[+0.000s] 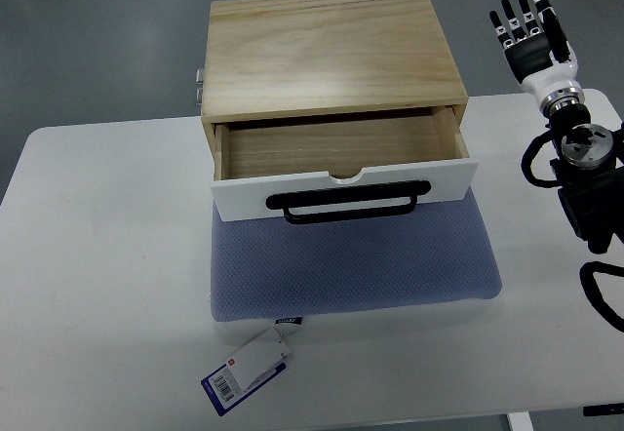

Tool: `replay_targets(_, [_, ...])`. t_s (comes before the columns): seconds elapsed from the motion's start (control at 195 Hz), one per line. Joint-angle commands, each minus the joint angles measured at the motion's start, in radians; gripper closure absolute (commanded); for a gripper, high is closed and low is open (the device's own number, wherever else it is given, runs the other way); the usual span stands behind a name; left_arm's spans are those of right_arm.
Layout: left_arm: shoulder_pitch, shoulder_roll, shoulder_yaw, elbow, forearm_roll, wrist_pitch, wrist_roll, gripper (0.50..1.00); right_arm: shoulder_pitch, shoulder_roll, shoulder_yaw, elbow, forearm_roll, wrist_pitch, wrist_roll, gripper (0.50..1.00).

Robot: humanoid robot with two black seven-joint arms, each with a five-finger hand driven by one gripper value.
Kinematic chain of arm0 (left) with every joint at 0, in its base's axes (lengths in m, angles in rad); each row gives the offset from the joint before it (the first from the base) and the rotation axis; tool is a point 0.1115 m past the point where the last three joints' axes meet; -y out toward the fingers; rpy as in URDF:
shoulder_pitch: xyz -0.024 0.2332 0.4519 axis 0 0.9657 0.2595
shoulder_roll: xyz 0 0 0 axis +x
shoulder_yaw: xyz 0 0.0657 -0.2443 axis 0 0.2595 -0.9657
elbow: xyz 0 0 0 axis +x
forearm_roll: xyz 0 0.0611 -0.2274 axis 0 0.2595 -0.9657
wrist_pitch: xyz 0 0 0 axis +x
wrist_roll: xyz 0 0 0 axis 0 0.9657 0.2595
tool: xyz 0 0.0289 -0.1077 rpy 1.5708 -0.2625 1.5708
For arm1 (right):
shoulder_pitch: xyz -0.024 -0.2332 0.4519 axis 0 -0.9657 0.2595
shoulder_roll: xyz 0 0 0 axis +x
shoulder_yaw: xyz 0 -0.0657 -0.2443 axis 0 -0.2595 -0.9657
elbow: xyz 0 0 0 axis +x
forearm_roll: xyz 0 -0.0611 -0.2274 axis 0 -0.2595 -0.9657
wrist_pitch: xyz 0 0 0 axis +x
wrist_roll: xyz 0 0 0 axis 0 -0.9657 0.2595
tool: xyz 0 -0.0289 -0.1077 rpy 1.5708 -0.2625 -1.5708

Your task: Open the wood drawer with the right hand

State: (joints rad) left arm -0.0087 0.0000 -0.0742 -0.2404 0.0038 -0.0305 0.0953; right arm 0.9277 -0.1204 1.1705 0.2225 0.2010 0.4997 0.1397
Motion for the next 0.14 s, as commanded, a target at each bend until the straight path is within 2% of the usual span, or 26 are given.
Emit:
replay_targets(0.0, [0.000,0.000,0.001,-0.002,0.002,0.000,0.001,0.500,-0.003,0.008,0.000,0.000,0.000,0.000,0.000,0.554])
replay_targets(0.133, [0.000,0.000,-0.001,-0.002,0.001,0.000,0.000,0.500,-0.009,0.011,0.000,0.000,0.000,0.000,0.000,0.554])
